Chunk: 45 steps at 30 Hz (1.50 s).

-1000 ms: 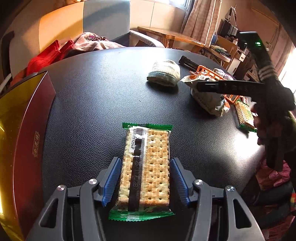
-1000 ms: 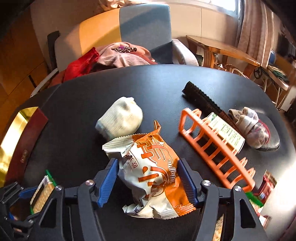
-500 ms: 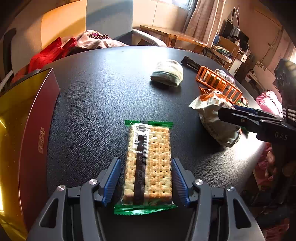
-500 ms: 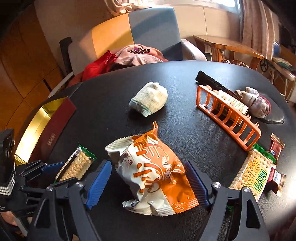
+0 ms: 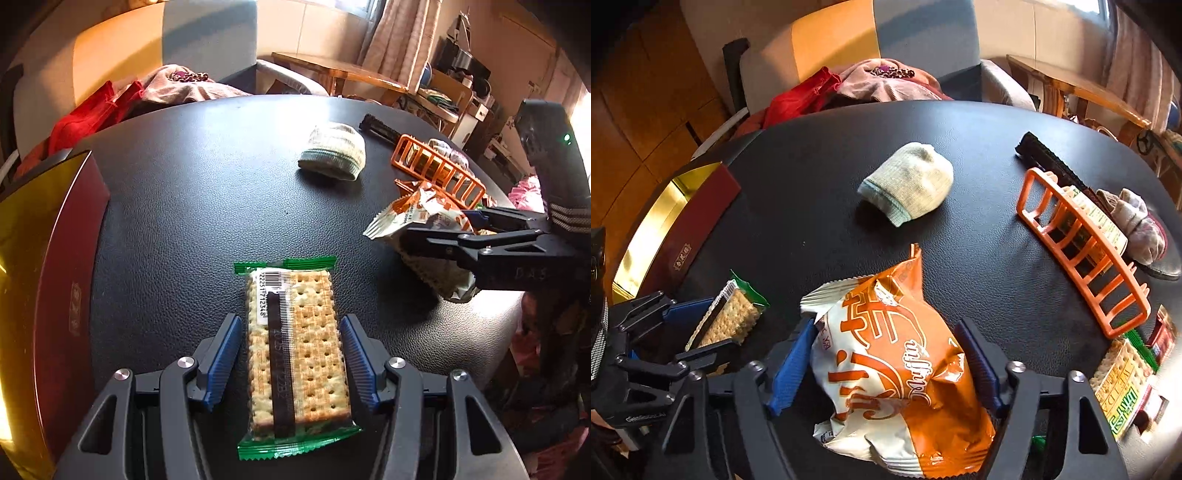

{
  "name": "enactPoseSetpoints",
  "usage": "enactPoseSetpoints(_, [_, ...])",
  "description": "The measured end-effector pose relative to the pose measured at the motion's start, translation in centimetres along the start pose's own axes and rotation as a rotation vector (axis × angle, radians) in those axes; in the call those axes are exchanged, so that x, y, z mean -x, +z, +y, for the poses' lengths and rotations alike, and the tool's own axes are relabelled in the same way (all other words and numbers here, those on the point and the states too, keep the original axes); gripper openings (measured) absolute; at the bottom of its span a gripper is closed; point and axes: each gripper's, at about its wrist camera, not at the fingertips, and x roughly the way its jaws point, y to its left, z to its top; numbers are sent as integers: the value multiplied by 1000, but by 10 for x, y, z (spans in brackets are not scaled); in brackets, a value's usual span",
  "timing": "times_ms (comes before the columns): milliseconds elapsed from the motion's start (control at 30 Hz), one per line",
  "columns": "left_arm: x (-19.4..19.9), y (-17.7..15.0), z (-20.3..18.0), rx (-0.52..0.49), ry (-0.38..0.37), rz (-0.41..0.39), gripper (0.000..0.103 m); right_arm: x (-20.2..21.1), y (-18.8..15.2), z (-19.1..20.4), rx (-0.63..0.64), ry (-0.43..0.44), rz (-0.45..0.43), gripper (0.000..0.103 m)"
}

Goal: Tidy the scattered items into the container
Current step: 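Lift the cracker pack with the left gripper while the right gripper grasps the orange snack bag, then carry both items over the gold box and open both grippers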

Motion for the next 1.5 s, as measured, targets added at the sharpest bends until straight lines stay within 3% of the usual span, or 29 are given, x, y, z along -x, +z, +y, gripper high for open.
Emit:
enactPoseSetpoints(133, [7,-3,1,8,3,-19,52,3,-6,5,19,-13,-9,65])
enactPoseSetpoints(400, [22,-9,2,25,9,-57,51,16,-22,11,-42,-53,-47,64])
enactPoseSetpoints(633, [67,-8,16,70,8,-154,51,39,-20,25,-123,6,-132,64])
enactPoseSetpoints(800, [106,-11,51,133,88,-230,51,43,10,79,-34,82,-170,64])
enactPoseSetpoints(1133, [139,-42,164,347,293,-247,51,24,75,220,181,261,-198,64])
enactPoseSetpoints(1333, [139,-60,224,437,395,-198,51,-24,97,280,270,283,-120,64])
enactPoseSetpoints(1500, [136,-71,249,480,434,-169,51,-58,96,306,308,275,-50,64])
